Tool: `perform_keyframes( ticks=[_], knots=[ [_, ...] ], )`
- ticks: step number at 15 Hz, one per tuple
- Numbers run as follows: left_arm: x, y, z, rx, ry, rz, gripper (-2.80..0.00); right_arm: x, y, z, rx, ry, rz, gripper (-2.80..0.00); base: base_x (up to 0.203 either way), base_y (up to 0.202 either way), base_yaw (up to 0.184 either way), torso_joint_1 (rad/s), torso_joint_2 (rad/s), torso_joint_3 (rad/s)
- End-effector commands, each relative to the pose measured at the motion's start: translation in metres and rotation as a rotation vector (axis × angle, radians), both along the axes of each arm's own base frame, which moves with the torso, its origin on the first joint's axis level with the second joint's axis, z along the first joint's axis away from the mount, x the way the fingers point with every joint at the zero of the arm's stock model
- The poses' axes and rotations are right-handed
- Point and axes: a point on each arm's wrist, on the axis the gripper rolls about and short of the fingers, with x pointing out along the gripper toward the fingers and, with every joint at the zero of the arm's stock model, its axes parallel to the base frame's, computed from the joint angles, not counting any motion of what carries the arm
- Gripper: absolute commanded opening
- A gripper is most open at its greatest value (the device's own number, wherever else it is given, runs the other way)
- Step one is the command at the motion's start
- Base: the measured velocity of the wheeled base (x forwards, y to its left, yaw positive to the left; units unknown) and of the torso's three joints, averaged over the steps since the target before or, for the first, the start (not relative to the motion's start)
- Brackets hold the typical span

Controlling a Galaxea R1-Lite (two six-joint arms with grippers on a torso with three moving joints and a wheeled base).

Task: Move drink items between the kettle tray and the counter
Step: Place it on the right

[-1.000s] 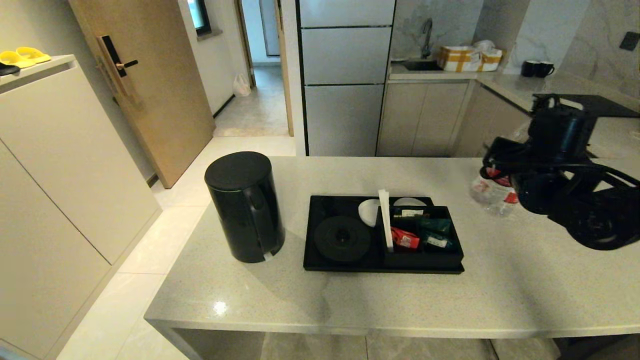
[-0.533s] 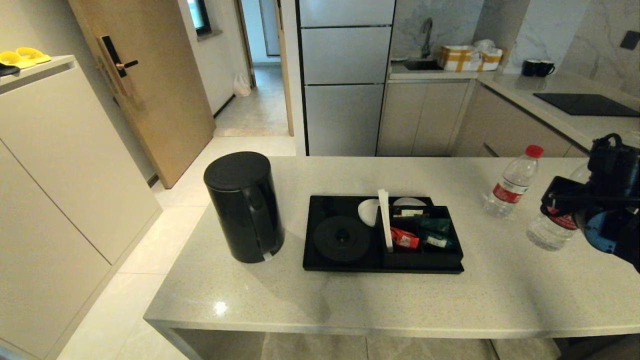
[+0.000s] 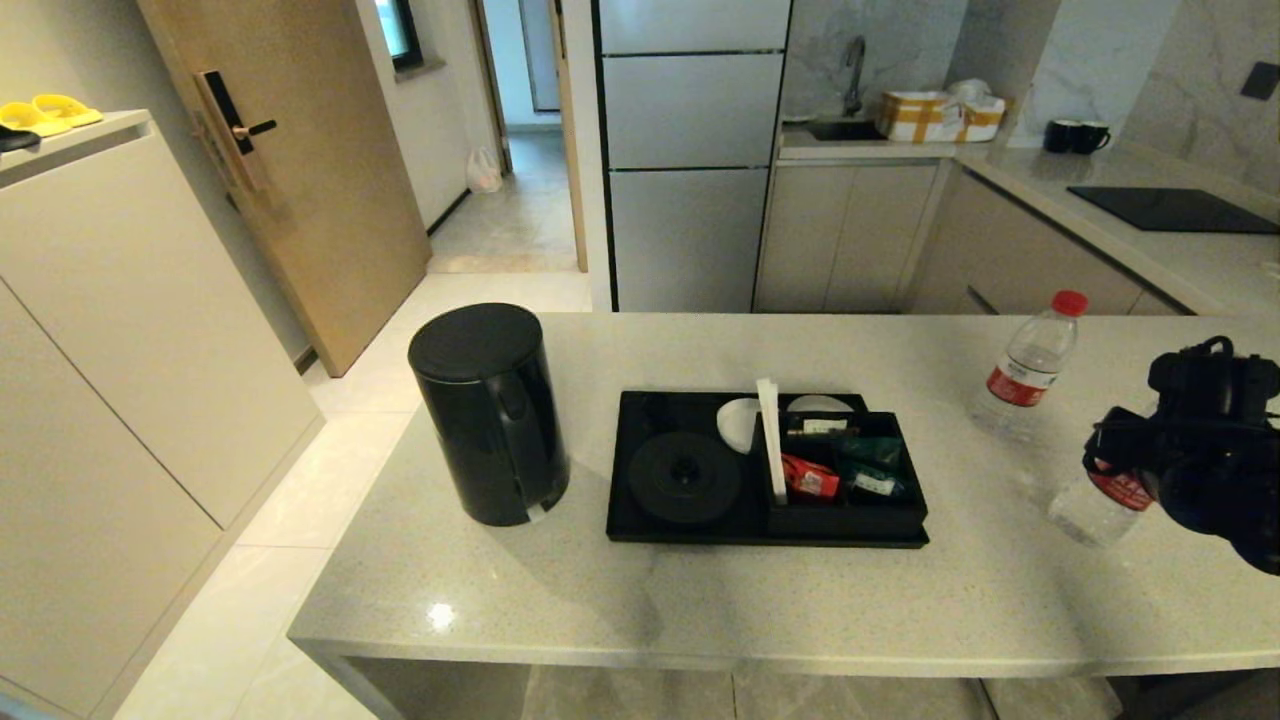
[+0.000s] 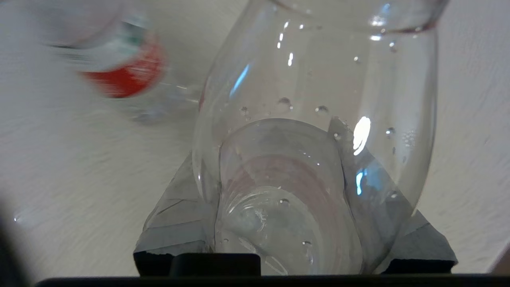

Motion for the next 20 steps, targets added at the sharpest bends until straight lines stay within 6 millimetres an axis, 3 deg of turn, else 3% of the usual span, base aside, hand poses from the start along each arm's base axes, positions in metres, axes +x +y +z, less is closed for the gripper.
perform_keyframes(
  ticks=[1, 5, 7, 10, 12, 17, 20],
  knots=[
    [0.0, 0.0, 0.0, 0.0, 0.0, 0.0, -2.8, 0.014, -0.003, -0.039, 0.06, 0.049, -0.036, -2.8, 0.0, 0.0, 0.0, 0.0, 0.0, 0.0],
    [0.0, 0.0, 0.0, 0.0, 0.0, 0.001, -2.8, 0.017, -0.003, -0.088, 0.084, 0.045, -0.049, -2.8, 0.0, 0.0, 0.0, 0.0, 0.0, 0.0],
    [0.0, 0.0, 0.0, 0.0, 0.0, 0.0, -2.8, 0.015, 0.0, -0.082, -0.004, -0.044, -0.028, -2.8, 0.0, 0.0, 0.0, 0.0, 0.0, 0.0],
    [0.0, 0.0, 0.0, 0.0, 0.0, 0.001, -2.8, -0.005, 0.014, -0.066, -0.116, -0.139, 0.016, -2.8, 0.0, 0.0, 0.0, 0.0, 0.0, 0.0],
    [0.0, 0.0, 0.0, 0.001, 0.0, 0.001, -2.8, -0.004, 0.014, -0.061, -0.18, -0.121, 0.002, -2.8, 0.0, 0.0, 0.0, 0.0, 0.0, 0.0],
    [0.0, 0.0, 0.0, 0.0, 0.0, 0.0, -2.8, 0.006, -0.011, -0.032, -0.28, -0.178, -0.136, -2.8, 0.0, 0.0, 0.0, 0.0, 0.0, 0.0],
    [0.0, 0.0, 0.0, 0.0, 0.0, 0.0, -2.8, 0.005, -0.016, -0.043, -0.287, -0.128, -0.17, -2.8, 0.0, 0.0, 0.0, 0.0, 0.0, 0.0]
  ],
)
